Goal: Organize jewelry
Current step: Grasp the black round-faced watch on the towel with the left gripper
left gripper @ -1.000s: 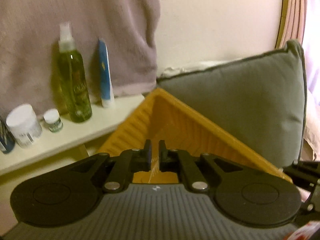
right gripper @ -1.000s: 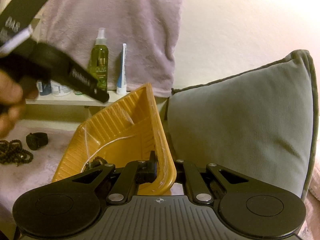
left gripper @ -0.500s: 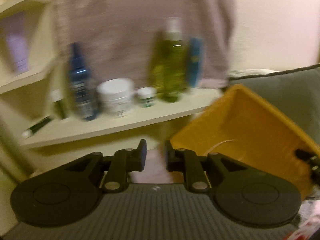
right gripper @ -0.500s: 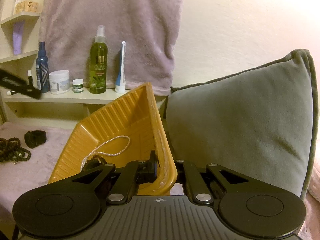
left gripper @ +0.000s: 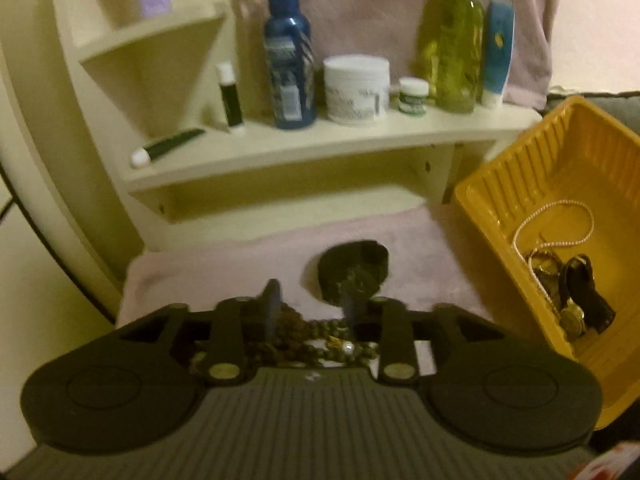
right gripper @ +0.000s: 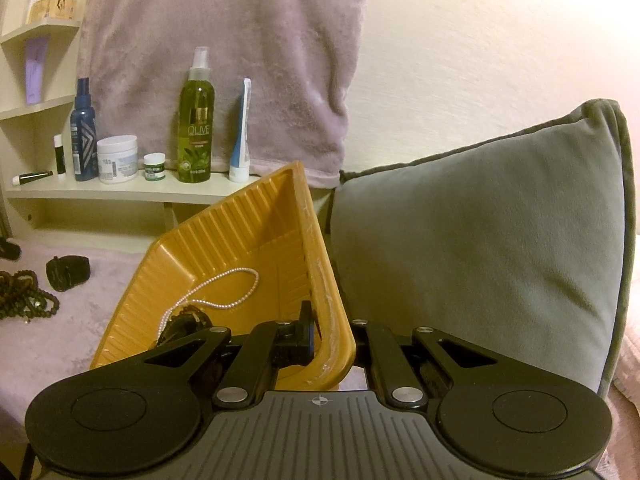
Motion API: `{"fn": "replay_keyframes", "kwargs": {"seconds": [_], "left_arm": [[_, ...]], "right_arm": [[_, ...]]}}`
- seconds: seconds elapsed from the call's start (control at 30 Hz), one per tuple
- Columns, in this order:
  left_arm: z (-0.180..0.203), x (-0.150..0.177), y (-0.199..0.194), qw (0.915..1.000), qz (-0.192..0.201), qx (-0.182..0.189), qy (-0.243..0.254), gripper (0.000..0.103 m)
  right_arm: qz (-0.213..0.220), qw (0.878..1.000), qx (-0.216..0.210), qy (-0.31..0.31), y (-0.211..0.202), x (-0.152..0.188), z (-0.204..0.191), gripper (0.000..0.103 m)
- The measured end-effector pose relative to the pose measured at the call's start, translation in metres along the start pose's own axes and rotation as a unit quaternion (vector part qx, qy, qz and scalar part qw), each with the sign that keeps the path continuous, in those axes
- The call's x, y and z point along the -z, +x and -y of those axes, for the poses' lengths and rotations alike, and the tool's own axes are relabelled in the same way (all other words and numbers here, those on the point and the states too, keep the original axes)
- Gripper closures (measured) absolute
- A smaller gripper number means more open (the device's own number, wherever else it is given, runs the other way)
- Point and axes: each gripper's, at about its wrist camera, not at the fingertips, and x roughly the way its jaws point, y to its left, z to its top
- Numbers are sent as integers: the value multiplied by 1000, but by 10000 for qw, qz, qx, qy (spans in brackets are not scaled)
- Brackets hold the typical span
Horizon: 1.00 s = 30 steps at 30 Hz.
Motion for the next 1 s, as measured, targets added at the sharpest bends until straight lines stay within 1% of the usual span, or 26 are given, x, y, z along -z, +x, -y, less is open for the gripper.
{"fn": "replay_keyframes", "kwargs": {"seconds": [0.03,0.07,0.1,0.13,0.23,0.27,0.33,0.5,0.67,0.73,0.77,0.83,1.0], "left_arm": [[2,1,3,10000,9,19,-27,58],[4,1,8,10000,21,33,-72,53],[5,1,14,9999,34,38,-132,41],[7,0,18,9998,45,43,-202,33],[13,-1,32,9994,54,48,-351,25],[16,-1,37,9992,58,25,-386,24],[19,0,47,9989,56,38,-469,24],[20,2,66,9967,102,-78,-804,24],[23,3,76,9959,65,-107,-898,26],[25,4,79,9960,41,-88,-888,37],[26,4,79,9962,16,-52,-869,40],[29,4,80,9967,-28,-61,-815,57],[29,5,78,9970,-10,-114,-769,58]], "right_arm": [[0,10000,4,-11,0,0,0,97],[-1,10000,11,-26,0,1,0,97],[-4,10000,11,-29,0,1,-1,97],[-10,10000,13,-31,1,1,0,97],[-38,10000,35,-52,2,1,-1,97],[-49,10000,46,-62,2,1,-1,97],[-69,9999,65,-72,3,1,0,97],[-94,9999,86,-97,5,1,1,97],[-97,9999,84,-83,5,1,1,97],[-102,9999,83,-86,5,1,1,97],[-103,9999,84,-82,5,1,1,97],[-99,9999,85,-86,5,1,1,97],[-90,9999,85,-87,4,1,1,97]]}}
